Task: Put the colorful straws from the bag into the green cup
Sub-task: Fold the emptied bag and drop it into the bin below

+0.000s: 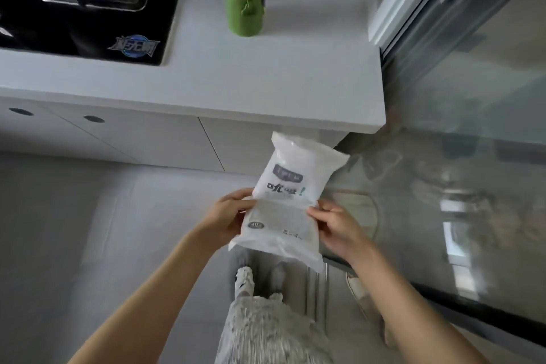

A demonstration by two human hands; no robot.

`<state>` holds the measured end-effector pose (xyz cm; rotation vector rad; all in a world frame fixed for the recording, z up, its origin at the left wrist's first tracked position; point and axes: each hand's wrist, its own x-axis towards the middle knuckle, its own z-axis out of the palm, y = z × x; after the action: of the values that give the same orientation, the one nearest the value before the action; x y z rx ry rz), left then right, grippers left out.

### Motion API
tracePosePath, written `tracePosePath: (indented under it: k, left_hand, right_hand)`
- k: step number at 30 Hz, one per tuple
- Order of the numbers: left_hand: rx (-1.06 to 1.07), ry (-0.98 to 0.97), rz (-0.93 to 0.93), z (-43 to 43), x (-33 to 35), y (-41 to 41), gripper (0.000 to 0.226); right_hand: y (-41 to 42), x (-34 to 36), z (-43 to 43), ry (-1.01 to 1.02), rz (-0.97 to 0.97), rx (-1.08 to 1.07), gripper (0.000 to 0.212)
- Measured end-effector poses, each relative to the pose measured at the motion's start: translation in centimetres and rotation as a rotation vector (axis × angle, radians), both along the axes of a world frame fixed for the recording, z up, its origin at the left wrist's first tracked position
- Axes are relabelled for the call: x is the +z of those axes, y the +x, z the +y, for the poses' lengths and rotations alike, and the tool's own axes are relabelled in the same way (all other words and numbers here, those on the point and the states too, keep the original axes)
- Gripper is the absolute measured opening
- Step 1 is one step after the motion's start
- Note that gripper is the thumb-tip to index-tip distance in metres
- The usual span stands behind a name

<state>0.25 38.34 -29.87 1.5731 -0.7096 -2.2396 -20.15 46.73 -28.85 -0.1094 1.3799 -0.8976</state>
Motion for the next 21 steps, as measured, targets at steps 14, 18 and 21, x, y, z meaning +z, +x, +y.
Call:
tracePosePath:
  k: [14, 18, 21]
  left_hand:
    - [-0.495, -0.26, -0.239, -1.5, -11.0, -1.8, 0.036]
    - [-0.592, -0.306, -0.203, -2.2, -16.2, -4.3, 0.033]
    - [-0.585, -0.338, -0.364, -3.4, -22.1, -6.0, 0.03]
  right_hand:
    - [-2.6, -10.2, -1.1, 0.116, 0.263, 0.414, 0.032]
    - [-3.6, -13.9, -2.3, 0.035, 0.747, 0.756, 0.017]
    - [-6.2, -16.4, -3.6, 0.049, 1.057, 0.488, 0.013]
